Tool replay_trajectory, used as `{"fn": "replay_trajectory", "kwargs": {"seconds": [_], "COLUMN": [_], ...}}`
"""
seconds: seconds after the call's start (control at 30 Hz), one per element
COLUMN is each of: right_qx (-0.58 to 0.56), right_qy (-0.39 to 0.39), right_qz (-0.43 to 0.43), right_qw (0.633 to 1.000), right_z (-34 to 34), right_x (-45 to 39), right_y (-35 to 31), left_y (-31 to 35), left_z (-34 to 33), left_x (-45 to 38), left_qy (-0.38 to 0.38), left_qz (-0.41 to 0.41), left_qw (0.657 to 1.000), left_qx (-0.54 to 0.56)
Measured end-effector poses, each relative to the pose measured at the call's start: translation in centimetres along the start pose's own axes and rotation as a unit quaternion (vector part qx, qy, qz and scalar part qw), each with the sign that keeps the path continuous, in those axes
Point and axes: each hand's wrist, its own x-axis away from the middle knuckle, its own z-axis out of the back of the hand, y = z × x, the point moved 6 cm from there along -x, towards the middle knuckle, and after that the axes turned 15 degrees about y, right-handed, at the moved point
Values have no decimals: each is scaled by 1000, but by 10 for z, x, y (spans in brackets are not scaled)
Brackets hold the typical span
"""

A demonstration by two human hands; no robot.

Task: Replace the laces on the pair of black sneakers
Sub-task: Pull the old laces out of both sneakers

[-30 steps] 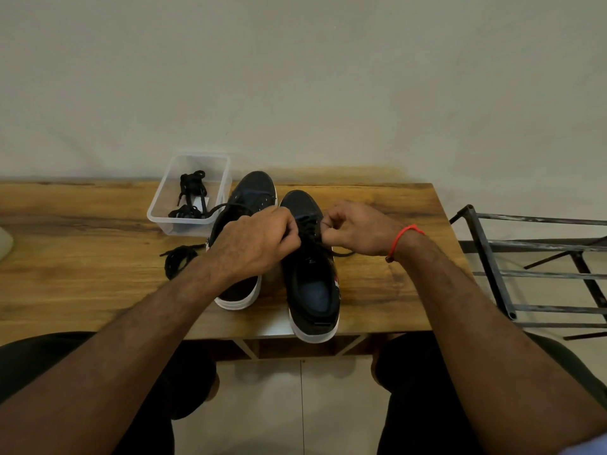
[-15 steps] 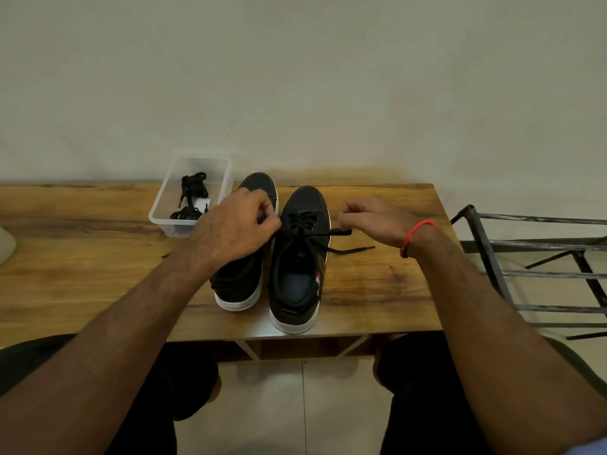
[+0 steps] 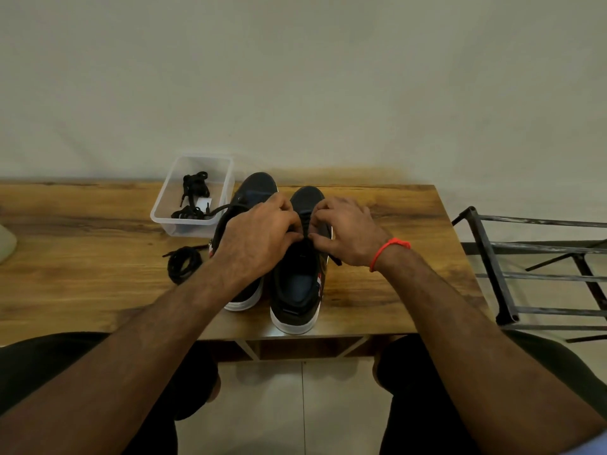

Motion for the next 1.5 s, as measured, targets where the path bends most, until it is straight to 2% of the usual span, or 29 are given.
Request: {"fn": "replay_trajectory", "kwargs": {"seconds": [0.17, 0.37, 0.5, 0.6, 0.7, 0.77, 0.83, 0.9, 1.0, 1.1, 1.23, 1.37, 1.5], "right_qx": [-47, -159, -173, -124, -90, -97, -93, -76, -26, 24, 11, 27, -16], "right_qy": [-23, -10, -41, -87, -122, -105, -33, 25, -17, -13, 22, -4, -48], "right_qz": [-23, -90, -125, -166, -191, -178, -149, -93, -33, -27, -51, -61, -81], "right_qw": [998, 983, 976, 974, 970, 974, 984, 992, 999, 999, 998, 998, 995], "right_z": [9, 44, 55, 49, 37, 32, 32, 32, 10, 1, 5, 3, 5], "right_x": [-1, 1, 6, 11, 14, 11, 2, -5, -4, -2, -3, -1, -2], "right_y": [5, 23, 36, 56, 69, 66, 57, 40, 17, 8, 6, 6, 17], "left_y": [-7, -31, -46, -56, -57, -50, -33, -15, -3, 0, -3, -4, -9], "left_z": [-3, 9, 17, 14, 11, 14, 18, 13, -6, -13, -12, -16, -11], "left_x": [0, -10, -11, -9, -7, -5, -5, -5, 0, 5, 3, 4, 1], "left_qy": [-1, 88, 140, 125, 70, 68, 89, 78, 20, 5, 15, 0, 12], "left_qz": [56, 154, 245, 290, 268, 222, 157, 87, 43, 36, 63, 96, 121], "left_qw": [996, 972, 943, 934, 955, 971, 982, 993, 999, 998, 998, 995, 991], "left_qx": [68, 152, 175, 165, 107, 64, 47, 20, -21, -46, -10, 31, 53]}}
